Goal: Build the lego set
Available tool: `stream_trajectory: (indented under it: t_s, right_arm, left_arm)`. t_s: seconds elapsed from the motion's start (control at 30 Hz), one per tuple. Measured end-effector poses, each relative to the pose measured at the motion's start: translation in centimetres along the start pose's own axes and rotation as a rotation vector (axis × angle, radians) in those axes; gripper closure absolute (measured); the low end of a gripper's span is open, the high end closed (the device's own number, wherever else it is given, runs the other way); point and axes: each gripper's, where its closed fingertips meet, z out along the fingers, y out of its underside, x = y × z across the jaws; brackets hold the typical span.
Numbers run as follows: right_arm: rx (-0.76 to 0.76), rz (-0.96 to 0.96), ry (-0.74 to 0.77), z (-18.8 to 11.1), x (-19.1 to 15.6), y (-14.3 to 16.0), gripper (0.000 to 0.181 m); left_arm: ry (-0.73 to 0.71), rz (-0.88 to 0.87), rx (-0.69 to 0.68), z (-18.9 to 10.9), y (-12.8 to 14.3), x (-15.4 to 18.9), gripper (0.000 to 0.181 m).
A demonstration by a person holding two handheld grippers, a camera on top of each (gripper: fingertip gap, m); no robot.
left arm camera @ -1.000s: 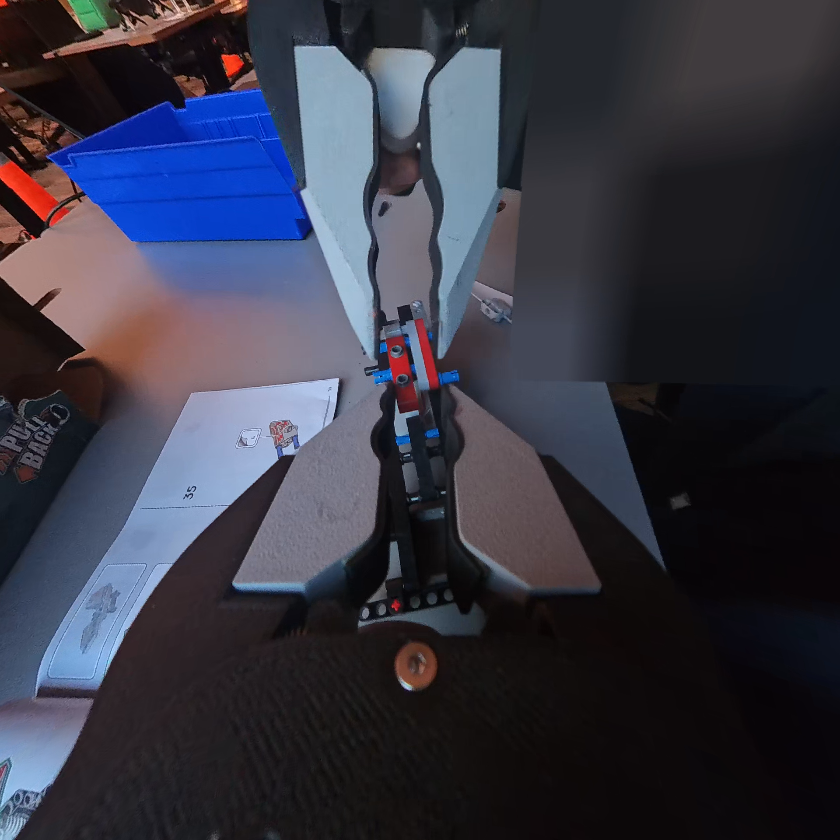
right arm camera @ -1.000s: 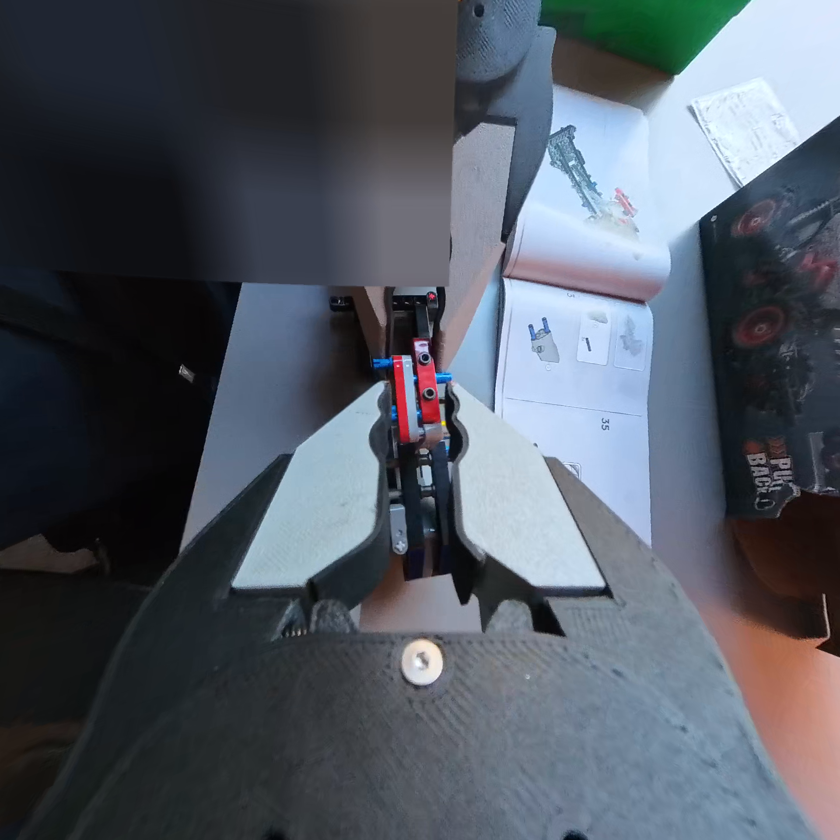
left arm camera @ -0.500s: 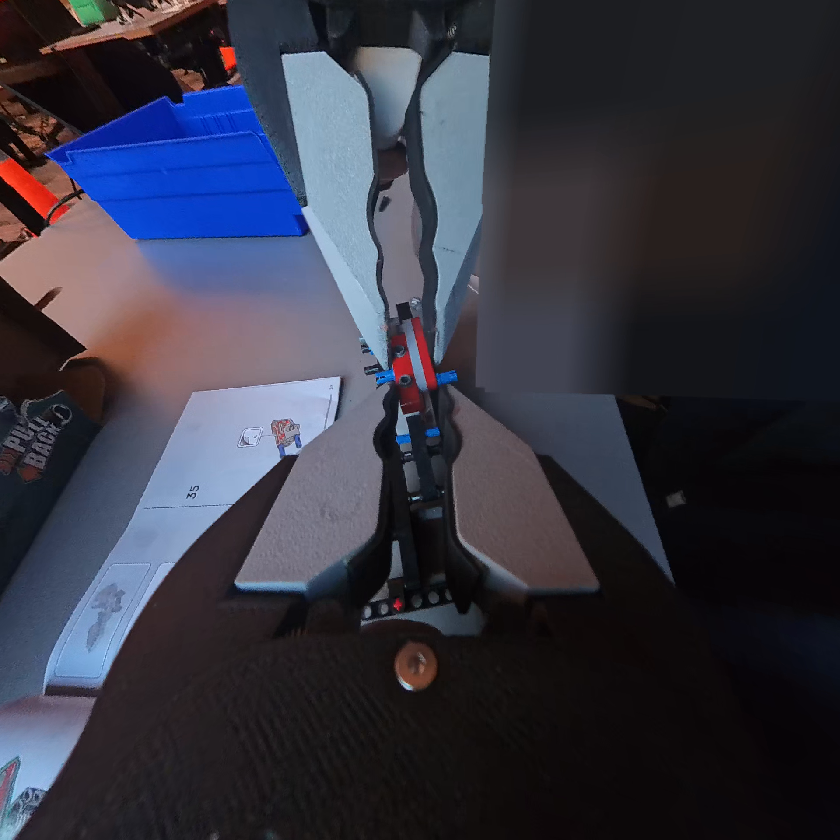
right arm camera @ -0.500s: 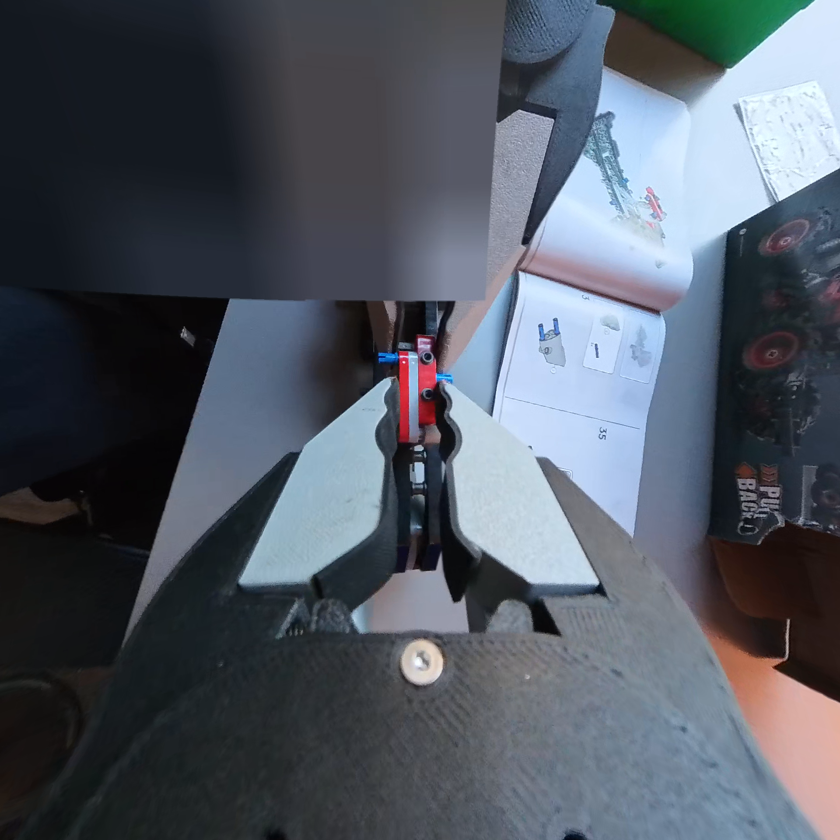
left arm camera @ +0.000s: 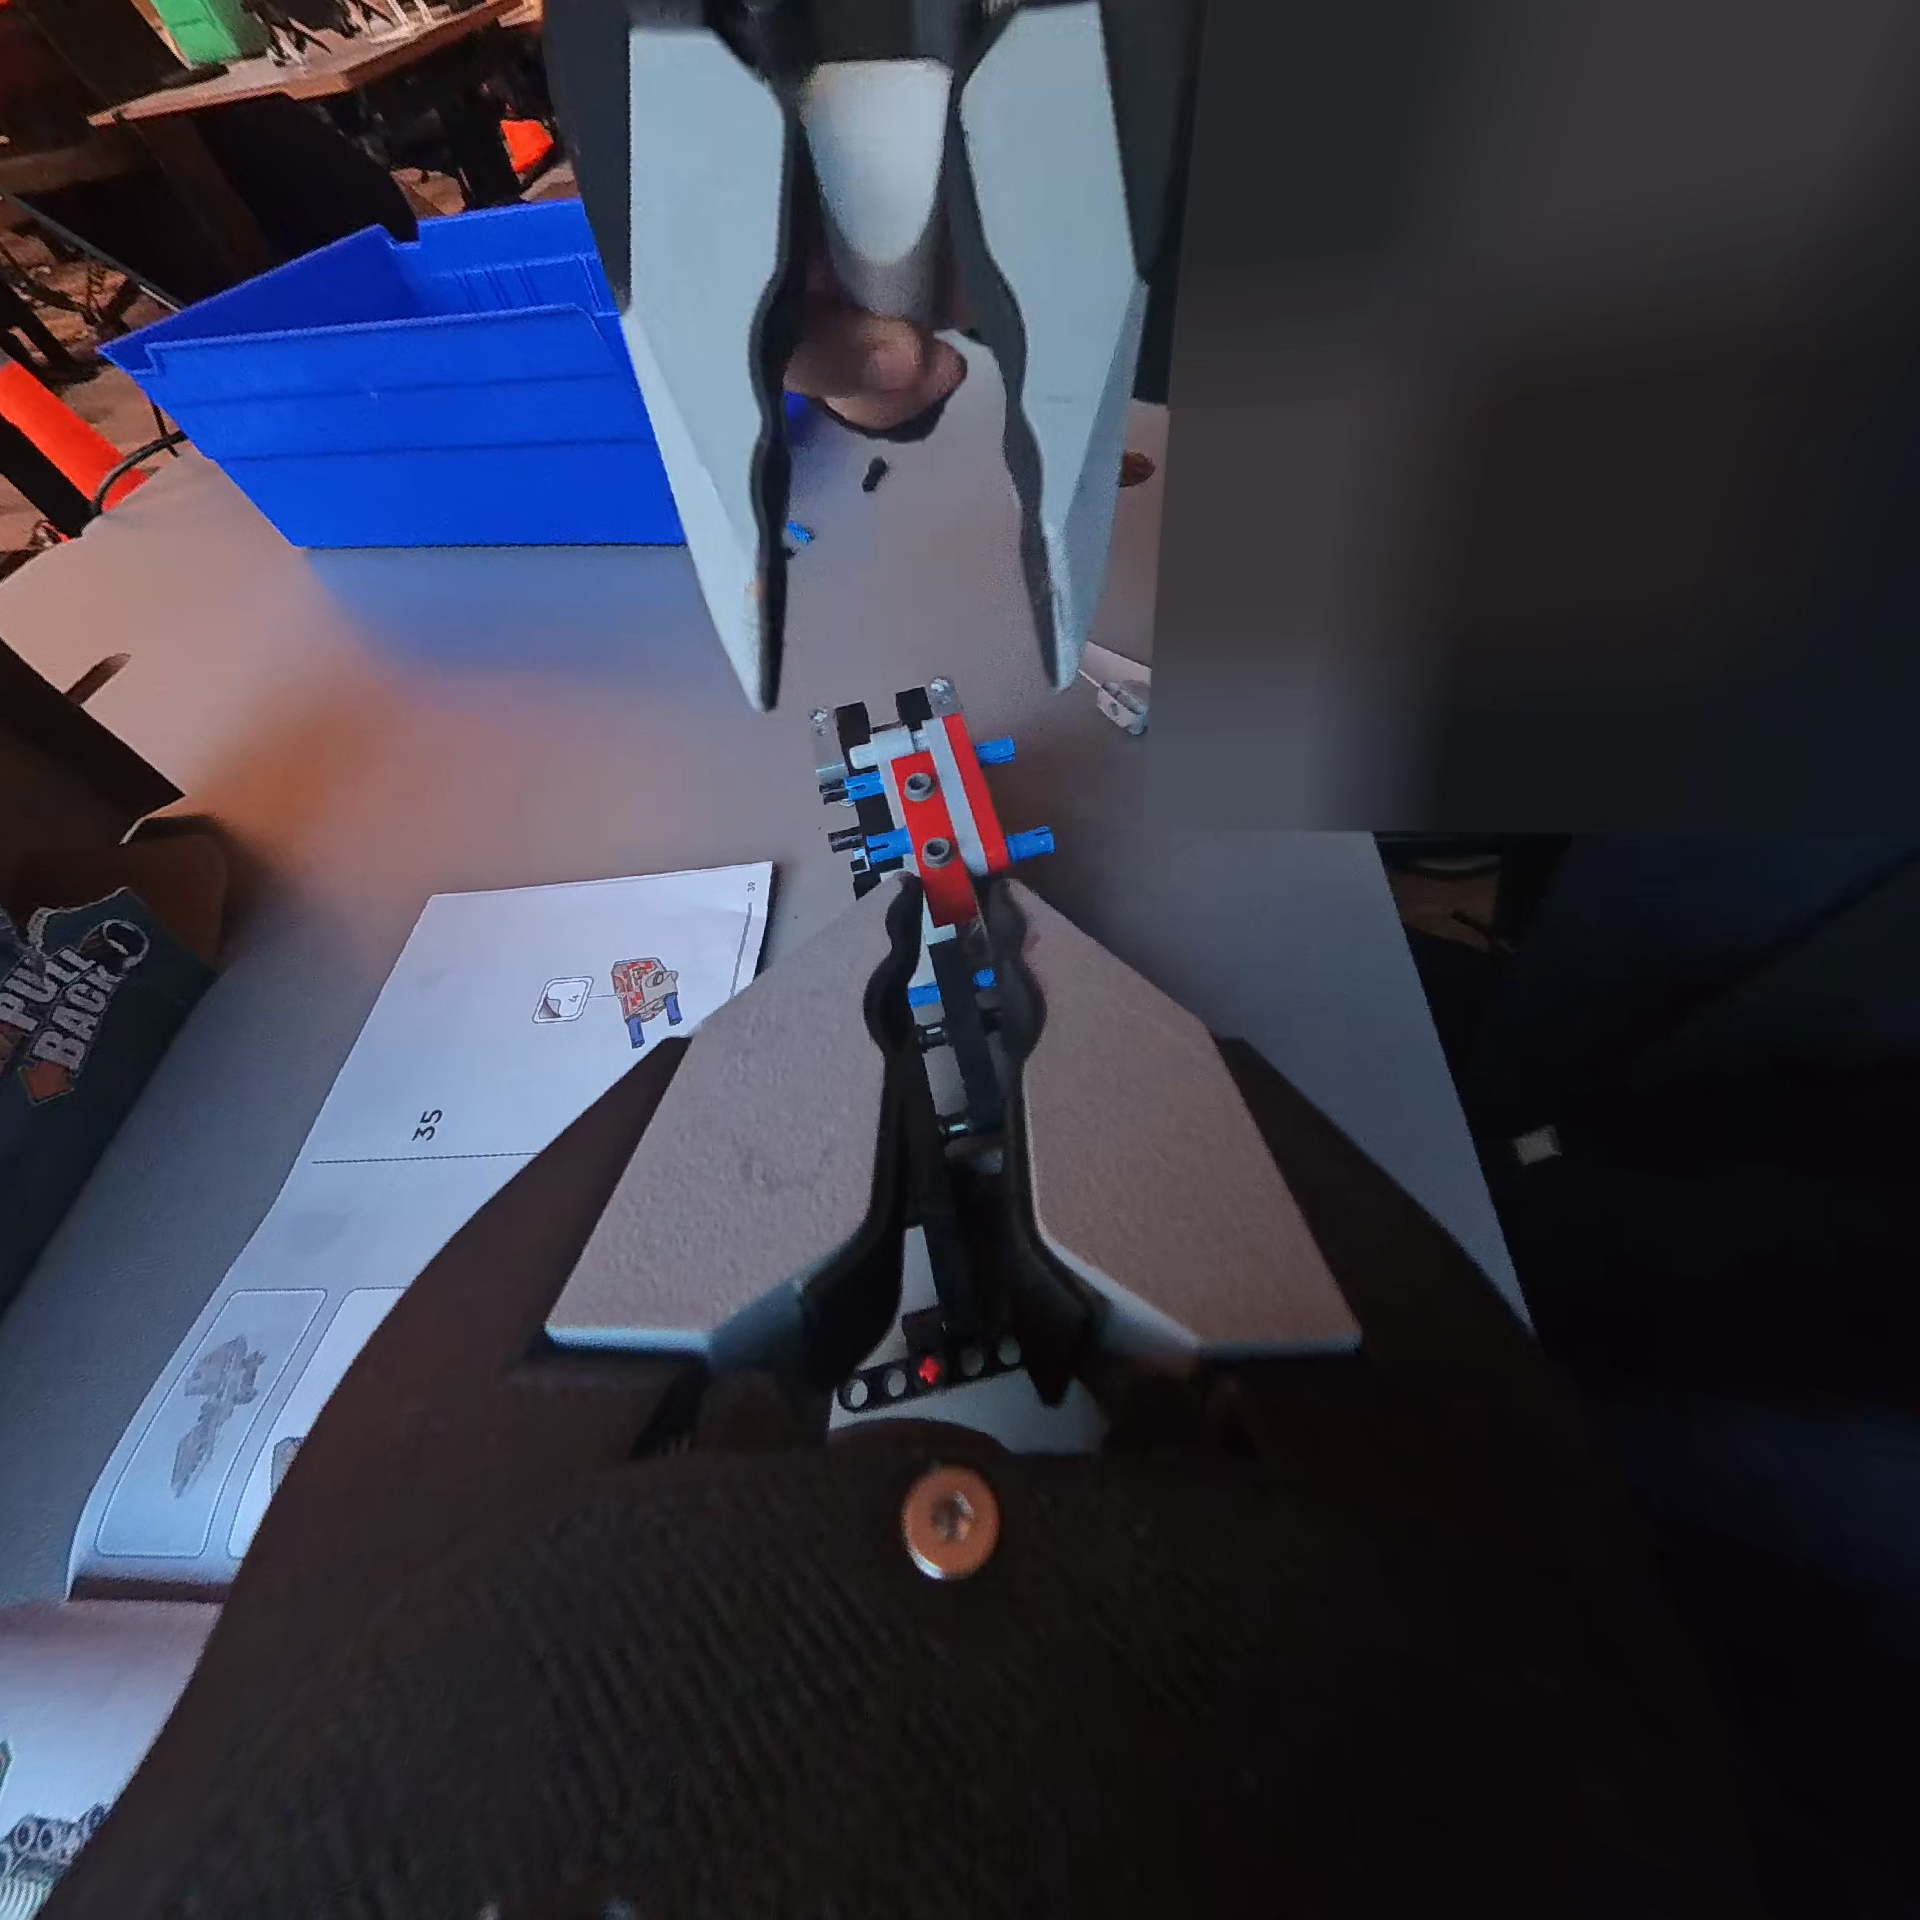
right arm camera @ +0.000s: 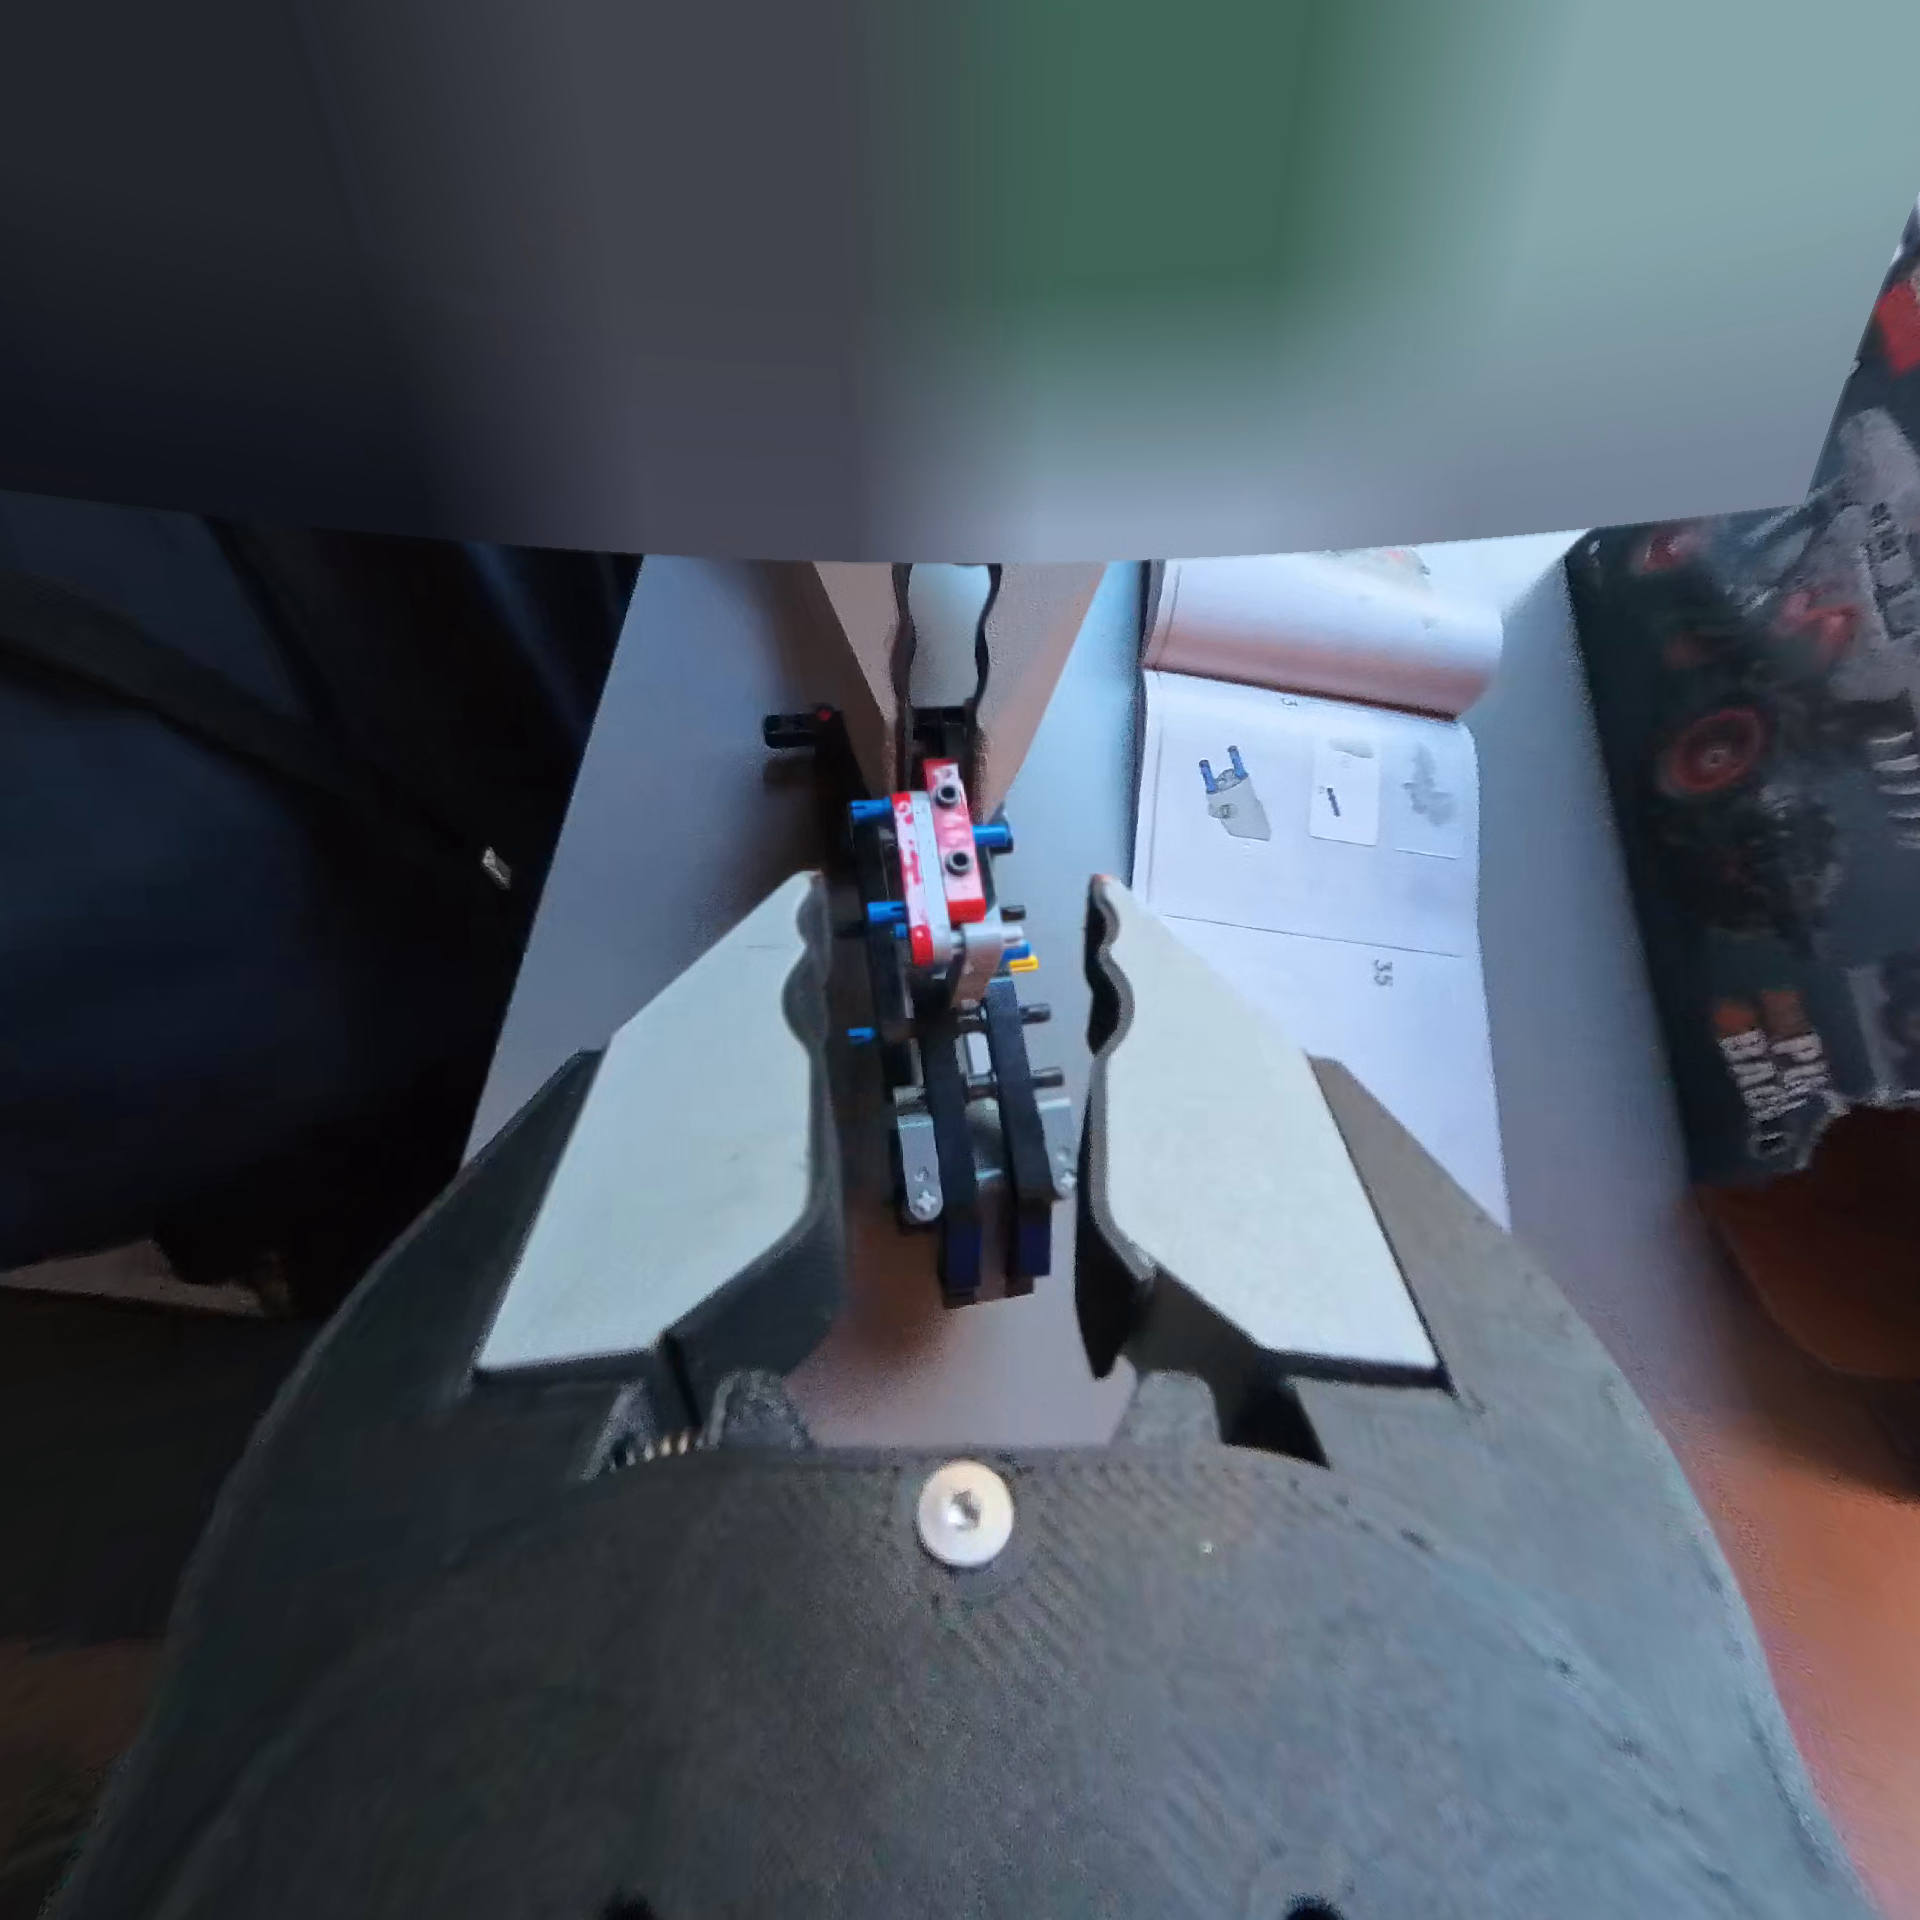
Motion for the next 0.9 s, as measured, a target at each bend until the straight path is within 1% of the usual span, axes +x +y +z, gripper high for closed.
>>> stream_trajectory:
  t_s: [0.03,0.07,0.1,0.13,0.23,0.4,0.43,0.63,0.9]
  right_arm:
    - [0.002,0.017,-0.003,0.0,0.1,0.5,0.134]
    - [-0.003,0.019,0.001,0.1,0.3,1.1,0.142]
    - [0.003,0.008,0.006,0.2,0.3,1.5,0.155]
    - [0.02,-0.004,0.007,0.3,0.3,1.7,0.159]
    - [0.058,-0.022,-0.007,0.4,0.1,1.6,0.164]
    - [0.07,-0.043,-0.014,0.4,0.2,1.6,0.164]
    - [0.07,-0.047,-0.011,0.4,0.1,1.6,0.167]
    - [0.086,-0.063,0.028,0.5,0.0,1.5,0.168]
    - [0.036,-0.103,0.021,0.5,-0.1,1.6,0.171]
  left_arm:
    - [-0.002,0.0,0.001,0.0,0.0,0.0,0.173]
    - [-0.004,0.002,0.004,0.0,-0.1,-0.1,0.174]
    - [-0.005,0.005,0.005,0.0,-0.1,-0.1,0.174]
    - [-0.006,0.004,0.004,0.0,0.0,-0.1,0.174]
    - [0.0,-0.008,0.009,0.1,0.0,-0.1,0.175]
    - [0.0,-0.006,0.008,0.1,0.0,-0.1,0.174]
    - [-0.005,-0.004,0.006,0.1,0.0,-0.2,0.174]
    - [0.0,0.001,0.001,0.2,0.1,-0.1,0.175]
    - [-0.01,0.022,-0.008,0.1,0.2,-0.1,0.175]
